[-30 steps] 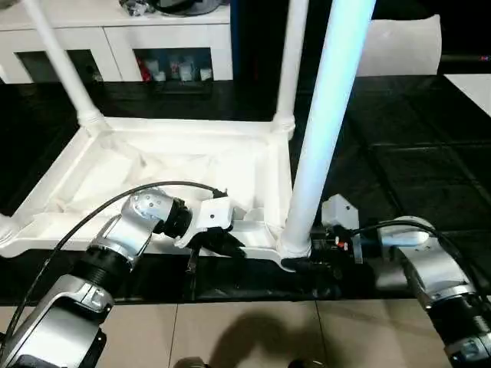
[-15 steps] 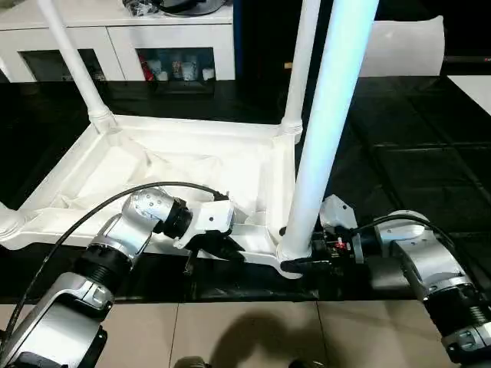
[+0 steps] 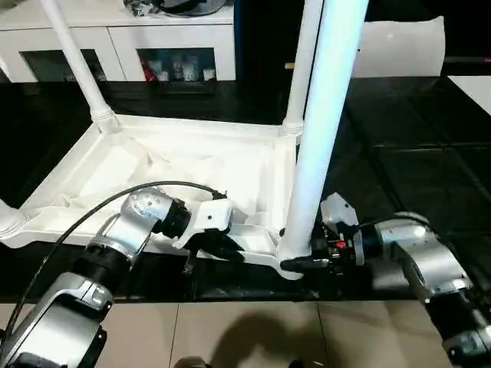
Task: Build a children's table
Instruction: Rotate leg to tighten
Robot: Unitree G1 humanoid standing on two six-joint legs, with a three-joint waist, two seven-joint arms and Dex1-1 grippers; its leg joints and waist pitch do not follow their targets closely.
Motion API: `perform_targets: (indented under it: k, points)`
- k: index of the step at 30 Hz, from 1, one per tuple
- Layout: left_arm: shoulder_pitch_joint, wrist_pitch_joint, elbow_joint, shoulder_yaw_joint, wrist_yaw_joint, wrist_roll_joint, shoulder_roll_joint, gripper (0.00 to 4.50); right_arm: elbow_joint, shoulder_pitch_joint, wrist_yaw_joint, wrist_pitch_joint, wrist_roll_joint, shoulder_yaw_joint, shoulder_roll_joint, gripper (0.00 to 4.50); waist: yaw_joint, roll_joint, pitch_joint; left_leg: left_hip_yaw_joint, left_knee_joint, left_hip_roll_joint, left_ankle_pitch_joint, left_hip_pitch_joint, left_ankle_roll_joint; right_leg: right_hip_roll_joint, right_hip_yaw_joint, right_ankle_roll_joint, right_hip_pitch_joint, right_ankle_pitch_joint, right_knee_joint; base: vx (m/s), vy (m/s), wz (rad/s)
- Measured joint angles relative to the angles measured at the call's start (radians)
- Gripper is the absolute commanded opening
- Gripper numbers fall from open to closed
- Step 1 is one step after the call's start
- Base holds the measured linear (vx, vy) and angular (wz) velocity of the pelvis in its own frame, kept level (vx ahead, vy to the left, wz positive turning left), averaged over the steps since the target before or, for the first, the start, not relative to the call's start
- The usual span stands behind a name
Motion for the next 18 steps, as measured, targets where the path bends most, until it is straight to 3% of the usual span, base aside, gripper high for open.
perform_targets:
  k: [2,5,8,10,16,18]
  points:
    - [0.017,0.069,-0.023,0.03,0.075,0.013,-0.018,0.0,-0.005,0.02,-0.12,0.022,-0.002,-0.042,0.052,2.76,-0.009,0.0,0.0,0.0,0.001,-0.001,-0.001,0.001,-0.004,0.0,0.0,0.0,0.001,0.001,0.0,0.0,0.0,0.0]
    - [0.028,0.164,-0.053,0.054,0.173,0.018,-0.053,0.0,-0.001,0.023,-0.293,0.036,-0.025,-0.091,0.126,2.75,-0.04,0.001,0.0,0.002,0.0,-0.001,-0.001,0.004,-0.005,0.001,0.001,0.0,0.002,0.003,-0.002,0.0,0.0,0.0]
    - [0.046,0.254,-0.089,0.086,0.302,0.029,-0.105,0.0,0.039,-0.011,-0.491,0.048,-0.068,-0.136,0.221,2.75,-0.074,0.001,-0.001,0.002,0.0,-0.001,-0.001,0.005,-0.006,0.001,0.0,0.0,0.002,0.004,-0.002,0.0,0.0,0.0]
    - [0.057,0.313,-0.111,0.115,0.405,0.045,-0.16,0.0,0.087,-0.054,-0.635,0.049,-0.096,-0.172,0.291,2.75,-0.088,0.001,-0.001,0.002,-0.001,-0.001,-0.001,0.004,-0.006,0.001,0.0,0.0,0.001,0.004,-0.003,0.0,0.0,0.0]
    - [0.062,0.394,-0.15,0.13,0.554,0.064,-0.229,0.0,0.138,-0.118,-0.882,0.058,-0.139,-0.211,0.393,2.75,-0.09,0.001,-0.001,0.002,-0.004,-0.001,0.0,0.002,-0.004,0.001,0.0,0.002,0.0,0.002,-0.004,0.0,0.0,0.0]
    - [0.066,0.408,-0.168,0.127,0.576,0.083,-0.238,0.0,0.145,-0.127,-0.91,0.047,-0.163,-0.212,0.407,3.45,-0.089,0.001,-0.001,0.002,-0.004,-0.001,0.0,0.0,-0.002,0.001,0.0,0.002,-0.001,0.002,-0.004,0.0,0.0,0.0]
